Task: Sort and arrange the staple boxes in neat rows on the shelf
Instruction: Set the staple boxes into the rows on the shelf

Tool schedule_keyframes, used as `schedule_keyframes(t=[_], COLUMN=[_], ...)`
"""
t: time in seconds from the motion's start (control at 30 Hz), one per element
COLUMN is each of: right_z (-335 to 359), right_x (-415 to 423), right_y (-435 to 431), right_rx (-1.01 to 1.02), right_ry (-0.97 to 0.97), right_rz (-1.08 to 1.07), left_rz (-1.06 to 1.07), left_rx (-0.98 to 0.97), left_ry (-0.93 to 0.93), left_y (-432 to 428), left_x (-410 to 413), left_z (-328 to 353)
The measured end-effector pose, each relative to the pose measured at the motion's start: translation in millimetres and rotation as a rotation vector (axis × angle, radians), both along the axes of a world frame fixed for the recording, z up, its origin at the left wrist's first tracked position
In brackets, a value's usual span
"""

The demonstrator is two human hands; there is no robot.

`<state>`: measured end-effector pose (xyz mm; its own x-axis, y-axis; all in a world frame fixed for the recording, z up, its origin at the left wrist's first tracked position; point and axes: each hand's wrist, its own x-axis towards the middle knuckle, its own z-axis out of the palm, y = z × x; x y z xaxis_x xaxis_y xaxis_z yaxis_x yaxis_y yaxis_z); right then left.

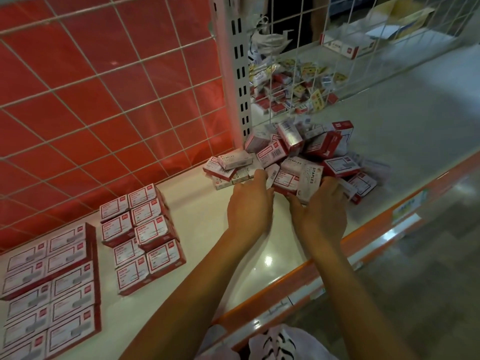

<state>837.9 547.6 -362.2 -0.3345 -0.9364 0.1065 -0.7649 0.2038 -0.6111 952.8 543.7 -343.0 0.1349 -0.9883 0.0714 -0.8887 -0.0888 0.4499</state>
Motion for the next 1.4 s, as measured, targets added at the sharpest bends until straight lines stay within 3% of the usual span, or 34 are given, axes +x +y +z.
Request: schedule_keyframes(t=[0.27,0.9,1.4], right_z=[4.5,40.1,58.3], right_x=[-9.6,12.4,87.5], right_y=[6.8,37.2,89.3], right_rx=[-0.044,-0.047,0.003], right_ry=[-0.125,-0.674,-0.794], right_rz=[0.124,0.343,0.584], left_rz=[0.018,0.086,0.145], left_rx=[-0.038,-0.131,-0.105], left_ry=[0.267,0.347,0.477], left_y=[10.8,71.7,156.2], left_x=[15.7,87.4,176.1], left_z=[5.5,42.3,52.9])
